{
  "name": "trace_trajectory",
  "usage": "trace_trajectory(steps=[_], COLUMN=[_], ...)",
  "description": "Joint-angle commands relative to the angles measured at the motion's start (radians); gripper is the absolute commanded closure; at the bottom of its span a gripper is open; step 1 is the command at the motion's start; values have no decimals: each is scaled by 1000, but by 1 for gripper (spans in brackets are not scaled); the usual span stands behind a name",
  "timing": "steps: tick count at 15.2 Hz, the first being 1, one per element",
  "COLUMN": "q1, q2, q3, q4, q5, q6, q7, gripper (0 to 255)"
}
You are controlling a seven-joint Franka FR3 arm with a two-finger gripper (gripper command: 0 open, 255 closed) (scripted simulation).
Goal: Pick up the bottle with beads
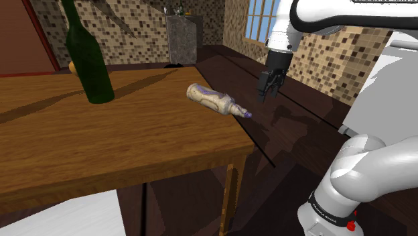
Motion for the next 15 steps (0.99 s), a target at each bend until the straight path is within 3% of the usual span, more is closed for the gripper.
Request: trace_trajectory(steps=[1,7,13,15], q1=[0,-1,-36,-39], q2=[0,0,69,72], q3=[0,183,377,390], q4=[0,31,127,119], q5=[0,67,82,83], q6=[0,91,179,195], q7=[0,255,511,526], gripper=[0,0,0,0])
